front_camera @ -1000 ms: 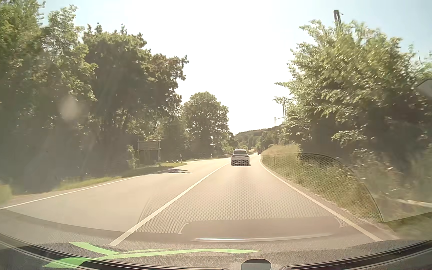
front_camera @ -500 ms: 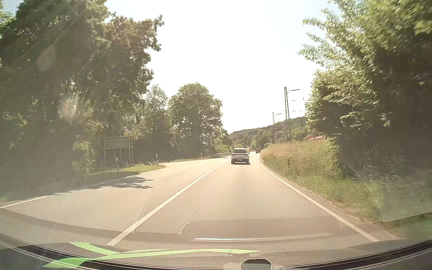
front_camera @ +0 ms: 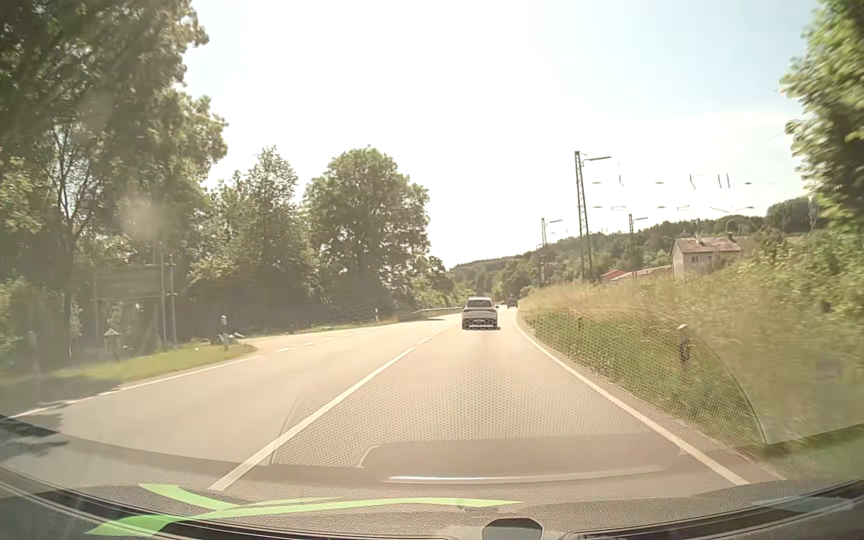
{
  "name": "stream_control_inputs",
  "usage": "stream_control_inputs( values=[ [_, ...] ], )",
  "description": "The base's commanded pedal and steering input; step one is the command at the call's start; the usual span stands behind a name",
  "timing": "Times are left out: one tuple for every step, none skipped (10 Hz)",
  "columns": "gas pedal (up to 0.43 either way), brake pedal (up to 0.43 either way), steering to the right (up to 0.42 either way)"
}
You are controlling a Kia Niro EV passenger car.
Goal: Follow the waypoints while adhering to traffic rules and regulations
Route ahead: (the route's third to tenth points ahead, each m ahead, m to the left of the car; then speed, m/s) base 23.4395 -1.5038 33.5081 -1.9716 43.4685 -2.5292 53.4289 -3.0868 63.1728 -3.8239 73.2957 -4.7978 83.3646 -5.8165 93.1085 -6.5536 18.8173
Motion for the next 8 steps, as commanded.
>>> stream_control_inputs(
  values=[
    [0.280,0.000,0.005],
    [0.280,0.000,0.005],
    [0.268,0.000,0.005],
    [0.228,0.000,0.005],
    [0.220,0.000,0.005],
    [0.220,0.000,0.005],
    [0.240,0.000,0.005],
    [0.248,0.000,0.005]
  ],
)
